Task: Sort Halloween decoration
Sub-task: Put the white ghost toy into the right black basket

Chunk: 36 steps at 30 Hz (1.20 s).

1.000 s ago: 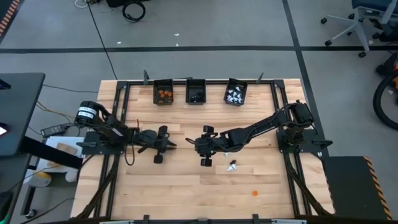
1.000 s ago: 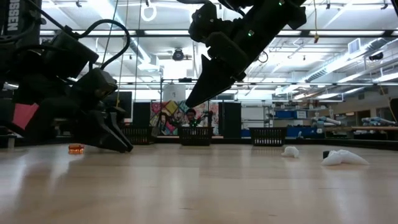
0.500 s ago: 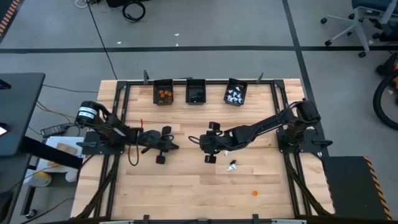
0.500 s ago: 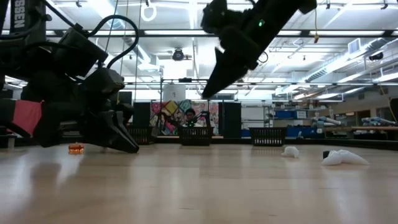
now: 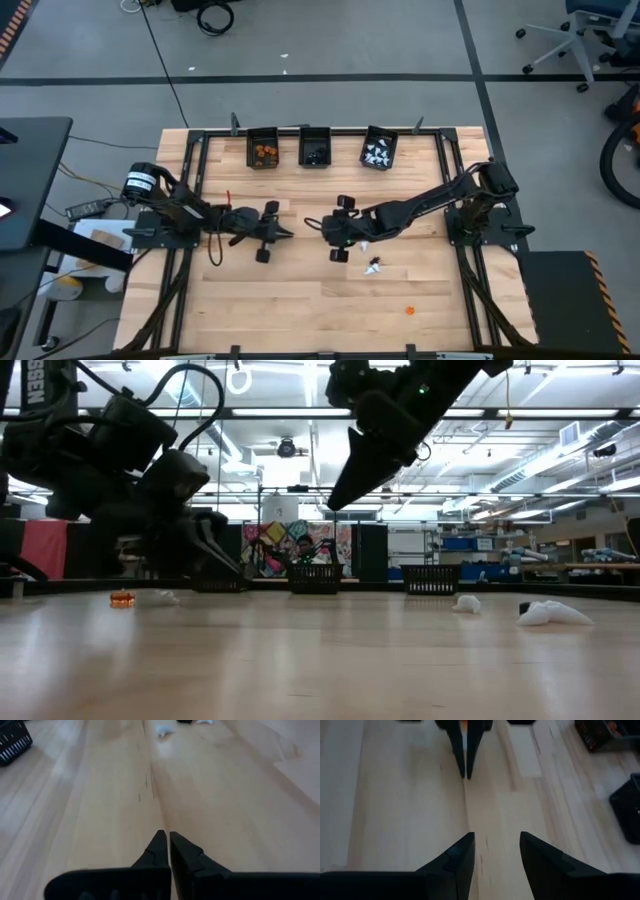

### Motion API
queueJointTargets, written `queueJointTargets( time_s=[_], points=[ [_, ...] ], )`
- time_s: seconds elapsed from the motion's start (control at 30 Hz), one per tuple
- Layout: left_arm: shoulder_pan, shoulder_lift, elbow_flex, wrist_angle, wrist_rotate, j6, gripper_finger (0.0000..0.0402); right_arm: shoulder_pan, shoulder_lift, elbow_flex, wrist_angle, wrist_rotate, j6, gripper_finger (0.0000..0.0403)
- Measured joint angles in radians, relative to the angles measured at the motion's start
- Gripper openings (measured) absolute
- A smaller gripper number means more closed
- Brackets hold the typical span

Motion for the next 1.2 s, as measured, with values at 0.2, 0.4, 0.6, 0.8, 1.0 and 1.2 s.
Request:
queueJointTargets(
  time_s=[0.2, 0.4, 0.6, 0.8, 1.0, 1.2],
  points=[
    [0.005, -0.064, 0.004, -0.049, -0.067, -0.006, 0.0000, 0.001, 0.062, 0.000, 0.133, -0.088, -0.013, 0.0162],
    [0.030, -0.213, 0.003, -0.225, -0.097, -0.070, 0.0000, -0.024, 0.163, -0.001, 0.332, -0.195, -0.052, 0.0160],
    [0.035, -0.374, 0.003, -0.381, -0.108, -0.083, 0.0000, -0.072, 0.245, 0.023, 0.504, -0.269, -0.069, 0.0159],
    [0.037, -0.511, 0.008, -0.551, -0.115, -0.137, 0.0000, -0.116, 0.313, 0.073, 0.581, -0.332, -0.088, 0.0159],
    [0.037, -0.578, 0.124, -0.930, -0.164, -0.183, 0.0000, -0.138, 0.442, 0.200, 0.624, -0.387, -0.146, 0.0159],
    [0.037, -0.591, 0.248, -1.249, -0.205, -0.222, 0.0000, -0.147, 0.565, 0.347, 0.624, -0.398, -0.282, 0.0176]
  ],
)
